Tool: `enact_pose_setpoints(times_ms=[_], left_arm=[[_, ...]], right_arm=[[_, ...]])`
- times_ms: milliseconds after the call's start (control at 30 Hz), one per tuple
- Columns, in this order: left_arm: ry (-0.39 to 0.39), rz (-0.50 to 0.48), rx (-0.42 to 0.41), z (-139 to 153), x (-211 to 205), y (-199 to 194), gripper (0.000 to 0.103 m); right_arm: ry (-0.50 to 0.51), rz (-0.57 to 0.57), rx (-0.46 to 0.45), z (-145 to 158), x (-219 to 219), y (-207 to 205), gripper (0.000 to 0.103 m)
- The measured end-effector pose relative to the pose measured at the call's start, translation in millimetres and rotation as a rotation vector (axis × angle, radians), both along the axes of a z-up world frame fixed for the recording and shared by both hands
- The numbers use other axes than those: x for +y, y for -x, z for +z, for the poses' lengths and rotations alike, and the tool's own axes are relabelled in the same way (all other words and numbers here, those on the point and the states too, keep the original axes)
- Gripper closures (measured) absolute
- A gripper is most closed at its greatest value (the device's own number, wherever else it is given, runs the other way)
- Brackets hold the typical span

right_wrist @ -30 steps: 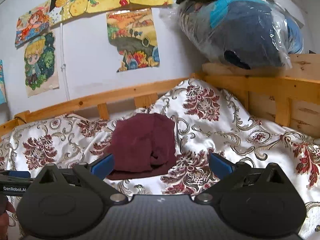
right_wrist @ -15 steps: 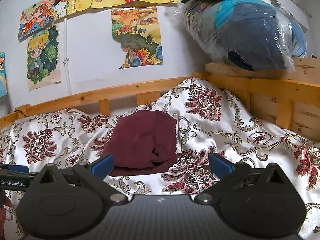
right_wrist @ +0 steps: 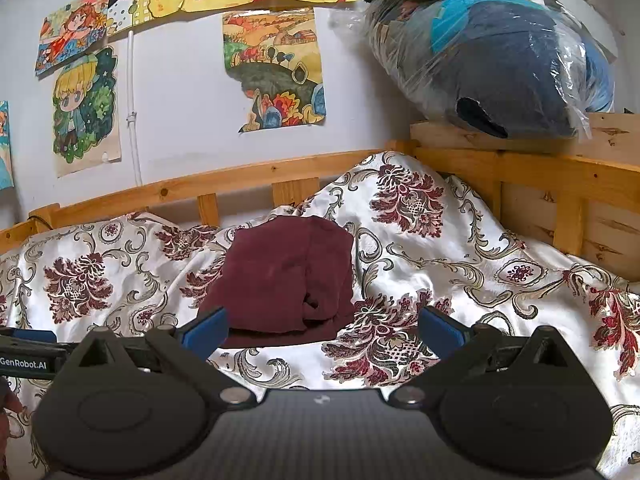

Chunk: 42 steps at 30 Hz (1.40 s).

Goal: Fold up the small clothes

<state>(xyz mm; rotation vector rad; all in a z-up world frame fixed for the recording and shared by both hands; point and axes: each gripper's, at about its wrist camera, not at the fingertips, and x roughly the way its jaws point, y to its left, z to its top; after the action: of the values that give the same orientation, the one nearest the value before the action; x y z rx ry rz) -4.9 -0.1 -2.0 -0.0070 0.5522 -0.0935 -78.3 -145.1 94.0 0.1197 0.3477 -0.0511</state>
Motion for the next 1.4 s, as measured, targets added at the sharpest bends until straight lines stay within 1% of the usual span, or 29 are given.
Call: enact_pose_setpoints(times_ms=[1400], left_arm=[[-0.005, 0.002, 0.006, -3.2, 0.0, 0.9, 0.001]], right_arm=[[0.005, 0.002, 0.008, -2.0, 2.2, -0.5, 0.0]])
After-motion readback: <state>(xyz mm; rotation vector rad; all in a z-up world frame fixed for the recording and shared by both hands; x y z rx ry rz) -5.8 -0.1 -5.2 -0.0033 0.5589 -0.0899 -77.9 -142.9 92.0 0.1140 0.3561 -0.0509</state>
